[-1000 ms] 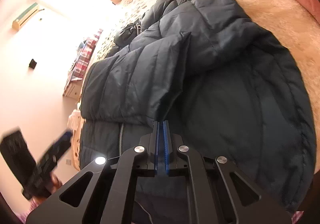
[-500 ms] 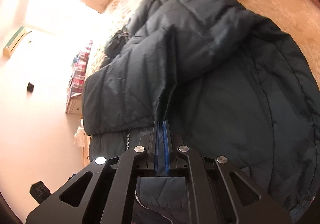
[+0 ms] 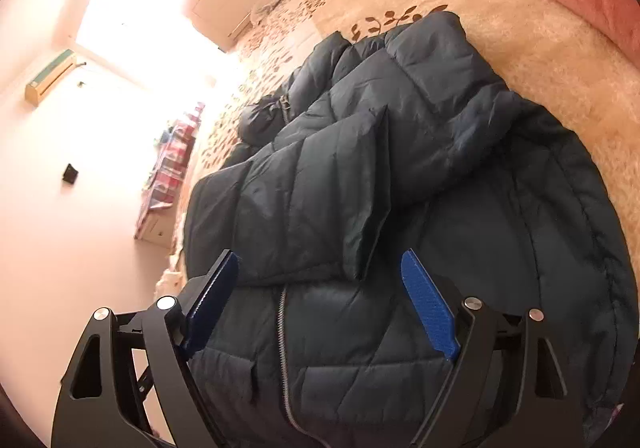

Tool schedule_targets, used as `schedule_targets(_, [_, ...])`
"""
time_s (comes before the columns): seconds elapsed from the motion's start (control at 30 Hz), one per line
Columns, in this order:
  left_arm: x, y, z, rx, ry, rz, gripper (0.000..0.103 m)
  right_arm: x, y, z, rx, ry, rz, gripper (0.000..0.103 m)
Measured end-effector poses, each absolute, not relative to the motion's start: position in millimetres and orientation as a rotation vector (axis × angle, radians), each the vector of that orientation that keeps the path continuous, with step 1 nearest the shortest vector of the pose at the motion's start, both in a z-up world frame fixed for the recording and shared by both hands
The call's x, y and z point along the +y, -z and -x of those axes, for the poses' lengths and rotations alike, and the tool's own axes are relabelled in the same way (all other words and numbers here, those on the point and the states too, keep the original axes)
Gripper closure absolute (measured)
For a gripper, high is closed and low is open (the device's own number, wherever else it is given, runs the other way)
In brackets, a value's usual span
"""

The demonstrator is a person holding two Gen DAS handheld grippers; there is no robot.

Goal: Fold large clothes

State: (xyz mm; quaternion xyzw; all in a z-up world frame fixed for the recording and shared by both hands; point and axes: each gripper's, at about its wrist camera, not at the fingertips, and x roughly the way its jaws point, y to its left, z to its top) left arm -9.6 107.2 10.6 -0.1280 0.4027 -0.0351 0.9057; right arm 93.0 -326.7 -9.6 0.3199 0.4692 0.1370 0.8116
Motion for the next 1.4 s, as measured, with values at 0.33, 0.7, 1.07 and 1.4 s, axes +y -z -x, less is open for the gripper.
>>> schedule_targets(0.33, [108,-9,12,0.836,0.059,0.263,0.040,-304,44,-115,1.130,-0.235,-0.612,0.080])
schedule_targets(0.7, [113,-2,10,0.841,0.041,0.285,0.040,-319,36,-86,1.099,-0.242,-0.609,0.096])
schedule_targets(1.07, [149,5,21,0.870,-0.064,0.278,0.040,-324,28,-80,1.081,-0.207,-0.516,0.061])
schedule_targets(1.4, [192,40,60,1.065,-0.029,0.323,0.040,-371,4,0,1.070,-0.262,-0.396,0.061])
